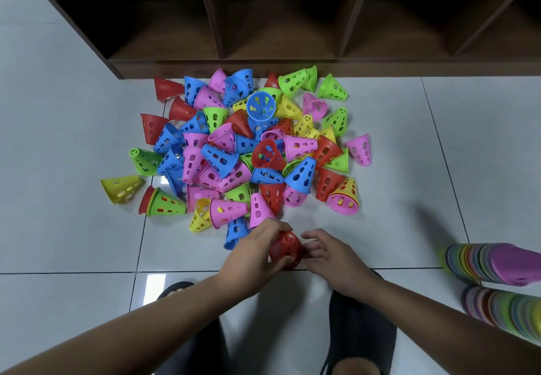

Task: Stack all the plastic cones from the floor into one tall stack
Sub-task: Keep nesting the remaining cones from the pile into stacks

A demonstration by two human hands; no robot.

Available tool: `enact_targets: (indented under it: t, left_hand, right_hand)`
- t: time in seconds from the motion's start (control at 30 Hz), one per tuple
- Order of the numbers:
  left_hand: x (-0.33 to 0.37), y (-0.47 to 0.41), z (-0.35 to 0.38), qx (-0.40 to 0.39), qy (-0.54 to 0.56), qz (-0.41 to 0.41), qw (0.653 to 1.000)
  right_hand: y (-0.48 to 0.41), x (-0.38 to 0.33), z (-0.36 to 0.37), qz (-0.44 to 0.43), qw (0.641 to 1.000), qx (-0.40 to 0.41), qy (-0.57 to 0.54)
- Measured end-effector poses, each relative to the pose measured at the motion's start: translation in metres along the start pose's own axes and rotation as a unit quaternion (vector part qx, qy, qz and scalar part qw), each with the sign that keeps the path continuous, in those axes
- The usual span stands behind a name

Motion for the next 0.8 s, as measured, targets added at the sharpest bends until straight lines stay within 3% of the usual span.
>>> enact_targets:
  t: [0.17, 0.43, 0.6, 0.8]
  left_hand:
    - [-0.002, 0.002, -0.019, -0.002, 0.008, 0.042, 0.999]
    - [-0.052, -0.003, -0.123, 0.155, -0.084, -0.022, 0.984]
    - [-0.106, -0.010, -0.190, 0.230, -0.148, -0.076, 0.959]
    - [-0.191, -0.005, -0.246, 0.231, -0.253, -0.202, 0.917]
  right_hand:
    - [-0.004, -0.016, -0.027, -0.071, 0.994, 0.073, 0.032]
    - [-0.027, -0.030, -0.084, -0.183, 0.931, 0.261, 0.179]
    - [-0.050, -0.016, -0.097, -0.082, 0.922, 0.306, 0.221]
    - [-0.062, -0.017, -0.100, 0.060, 0.958, 0.263, 0.098]
Point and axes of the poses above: each hand's wrist, its own y-axis away from the middle knuckle, its own z-axis out of the palm, x = y × z, the point moved 2 cm from there along -y, towards the middle knuckle
